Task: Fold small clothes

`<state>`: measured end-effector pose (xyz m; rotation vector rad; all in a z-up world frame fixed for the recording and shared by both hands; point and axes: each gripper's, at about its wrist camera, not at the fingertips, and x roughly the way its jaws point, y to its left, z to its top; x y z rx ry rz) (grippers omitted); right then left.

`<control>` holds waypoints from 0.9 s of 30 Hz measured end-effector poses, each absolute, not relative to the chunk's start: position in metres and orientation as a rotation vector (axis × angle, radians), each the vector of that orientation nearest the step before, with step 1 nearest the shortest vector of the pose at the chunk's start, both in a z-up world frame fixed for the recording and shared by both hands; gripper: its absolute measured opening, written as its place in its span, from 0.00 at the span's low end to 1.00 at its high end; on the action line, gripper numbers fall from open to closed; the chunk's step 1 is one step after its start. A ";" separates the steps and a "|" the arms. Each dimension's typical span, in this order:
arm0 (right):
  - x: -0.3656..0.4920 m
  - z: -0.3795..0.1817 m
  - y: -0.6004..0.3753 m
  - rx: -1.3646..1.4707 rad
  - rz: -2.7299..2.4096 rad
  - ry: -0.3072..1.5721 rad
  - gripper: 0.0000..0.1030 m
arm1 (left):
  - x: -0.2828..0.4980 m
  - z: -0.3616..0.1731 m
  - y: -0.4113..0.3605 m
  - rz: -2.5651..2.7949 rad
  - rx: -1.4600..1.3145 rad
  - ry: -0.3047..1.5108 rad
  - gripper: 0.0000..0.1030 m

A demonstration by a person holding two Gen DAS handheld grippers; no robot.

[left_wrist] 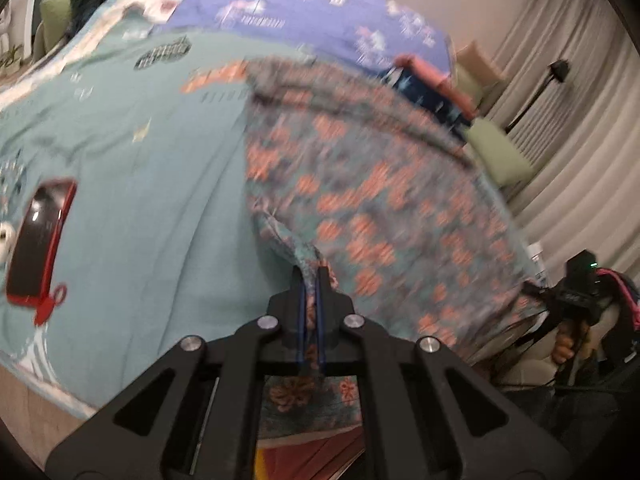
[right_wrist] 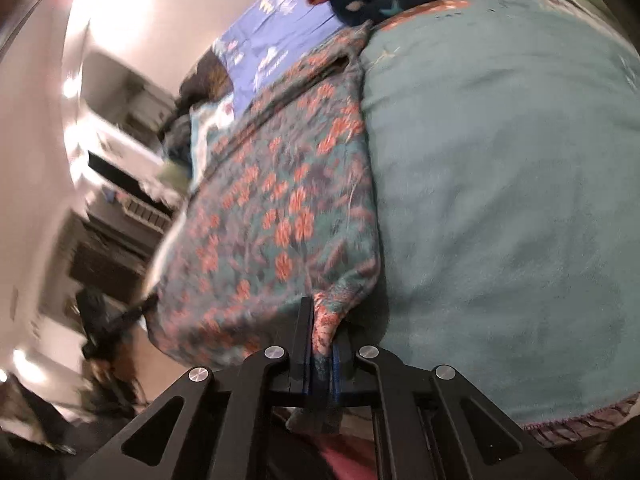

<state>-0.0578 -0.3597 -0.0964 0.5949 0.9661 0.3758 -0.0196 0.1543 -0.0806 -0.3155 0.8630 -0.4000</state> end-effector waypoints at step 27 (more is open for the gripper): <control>0.026 0.064 -0.365 0.638 0.575 0.483 0.05 | 0.063 0.051 0.156 -0.378 -0.354 0.530 0.05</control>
